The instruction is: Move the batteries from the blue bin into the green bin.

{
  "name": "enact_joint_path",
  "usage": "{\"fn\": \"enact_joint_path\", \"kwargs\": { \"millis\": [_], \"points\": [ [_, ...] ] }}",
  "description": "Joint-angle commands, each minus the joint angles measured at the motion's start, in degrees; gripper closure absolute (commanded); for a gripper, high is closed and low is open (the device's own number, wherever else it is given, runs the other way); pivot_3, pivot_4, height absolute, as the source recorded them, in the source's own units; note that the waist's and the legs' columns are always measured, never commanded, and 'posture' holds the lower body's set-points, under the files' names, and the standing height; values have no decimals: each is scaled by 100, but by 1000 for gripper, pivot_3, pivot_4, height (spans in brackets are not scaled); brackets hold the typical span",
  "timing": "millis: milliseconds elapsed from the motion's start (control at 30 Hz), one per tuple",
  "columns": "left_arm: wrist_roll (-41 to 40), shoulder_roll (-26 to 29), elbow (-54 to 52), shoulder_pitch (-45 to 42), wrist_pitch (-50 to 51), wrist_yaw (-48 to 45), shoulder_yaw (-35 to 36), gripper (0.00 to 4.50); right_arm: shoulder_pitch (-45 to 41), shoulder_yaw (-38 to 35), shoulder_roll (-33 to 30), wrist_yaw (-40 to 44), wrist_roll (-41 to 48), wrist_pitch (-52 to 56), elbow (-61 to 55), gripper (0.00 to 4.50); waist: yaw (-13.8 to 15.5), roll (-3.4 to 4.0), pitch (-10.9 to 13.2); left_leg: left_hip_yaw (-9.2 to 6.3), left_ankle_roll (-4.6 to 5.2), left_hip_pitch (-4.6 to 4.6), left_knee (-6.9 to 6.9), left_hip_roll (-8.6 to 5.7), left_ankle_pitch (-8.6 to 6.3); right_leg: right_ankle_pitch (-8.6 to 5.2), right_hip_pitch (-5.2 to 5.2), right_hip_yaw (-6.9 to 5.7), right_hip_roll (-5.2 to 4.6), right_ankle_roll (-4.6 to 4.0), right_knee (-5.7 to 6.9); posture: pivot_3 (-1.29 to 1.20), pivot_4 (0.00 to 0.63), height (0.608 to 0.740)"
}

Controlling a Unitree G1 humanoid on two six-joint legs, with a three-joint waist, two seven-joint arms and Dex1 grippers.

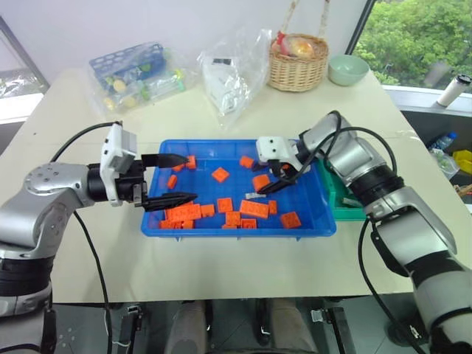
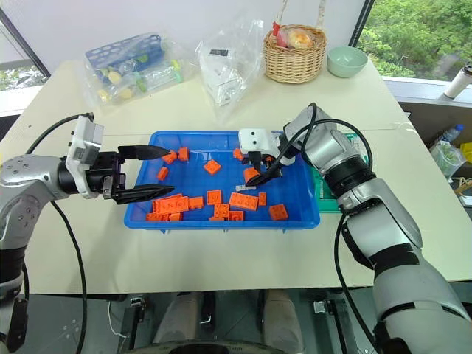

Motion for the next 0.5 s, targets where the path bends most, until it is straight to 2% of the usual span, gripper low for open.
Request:
{"fn": "enact_joint_path", "kwargs": {
  "millis": [33, 500],
  "points": [
    [-116, 130, -135, -105, 9, 37, 198, 0, 75, -125, 101, -20, -130, -196, 35, 1217, 0, 0, 0, 0, 0, 0, 0, 0, 0, 0, 1, 0, 0, 0, 0, 0, 150, 736],
    [-63, 71, 72, -412, -39, -23, 52, 0, 458, 80, 267, -246, -897, -946, 393, 1217, -4, -3, -5, 1, -1, 10, 1, -1, 1, 0, 9, 0, 0, 0, 2, 0, 150, 736]
  ]
}}
